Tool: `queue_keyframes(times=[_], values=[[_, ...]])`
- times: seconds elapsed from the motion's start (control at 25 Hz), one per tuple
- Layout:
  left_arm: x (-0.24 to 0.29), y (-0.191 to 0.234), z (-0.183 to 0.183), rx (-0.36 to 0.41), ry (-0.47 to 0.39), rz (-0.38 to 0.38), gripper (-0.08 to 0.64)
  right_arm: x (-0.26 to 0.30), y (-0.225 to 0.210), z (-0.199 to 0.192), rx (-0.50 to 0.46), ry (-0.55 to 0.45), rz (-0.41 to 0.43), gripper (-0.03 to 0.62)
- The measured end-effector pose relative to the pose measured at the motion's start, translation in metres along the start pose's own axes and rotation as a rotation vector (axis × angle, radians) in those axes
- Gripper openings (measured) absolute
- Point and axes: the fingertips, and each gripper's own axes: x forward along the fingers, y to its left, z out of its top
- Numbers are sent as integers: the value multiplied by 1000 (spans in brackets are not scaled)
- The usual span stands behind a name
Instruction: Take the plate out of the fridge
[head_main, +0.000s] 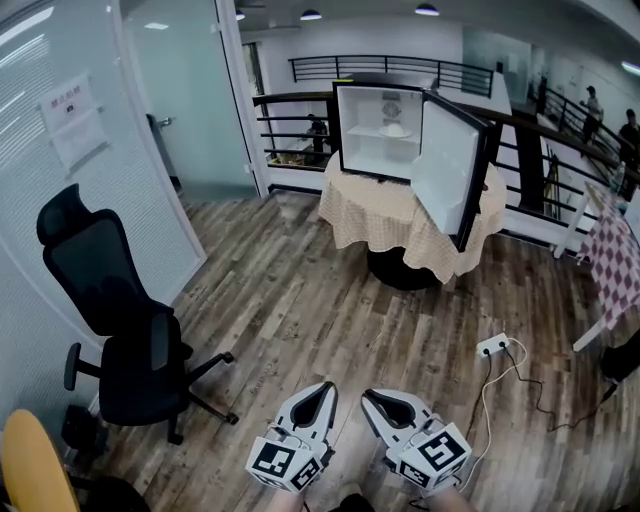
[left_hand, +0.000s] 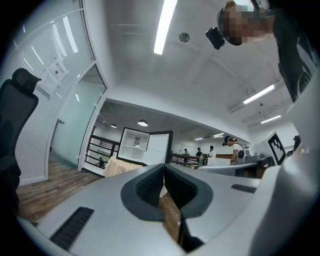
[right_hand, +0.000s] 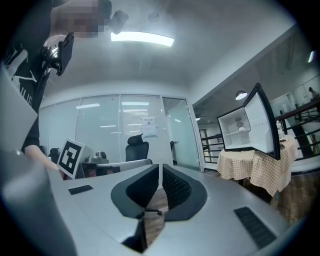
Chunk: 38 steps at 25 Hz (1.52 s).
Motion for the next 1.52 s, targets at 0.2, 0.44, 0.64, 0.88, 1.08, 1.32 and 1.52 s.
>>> queue_keyframes(times=[0.2,0.44,0.64,0.88,1.08,1.32,1.52], values=[[12,32,-4,-12,11,-13,11,35,-8,-5,3,0,-1,46],[22,48,-12,-48,18,-15,11,55,-18,-10,0,32,-1,46],[31,64,-16,-56,25,2,11,76,-30,-15,11,48,20,46],[51,96,-14,-43,38,24,11,114,-51,-10,19,30,36,46],[85,117,-11,-37,40,18,11,139,-80,0,12,20,34,46],[133,131,-7,-51,44,-1,11,159,-123,6,24,27,18,46],[173,147,-6,-49,49,-6,11,179,-158,12,30,28,14,46]])
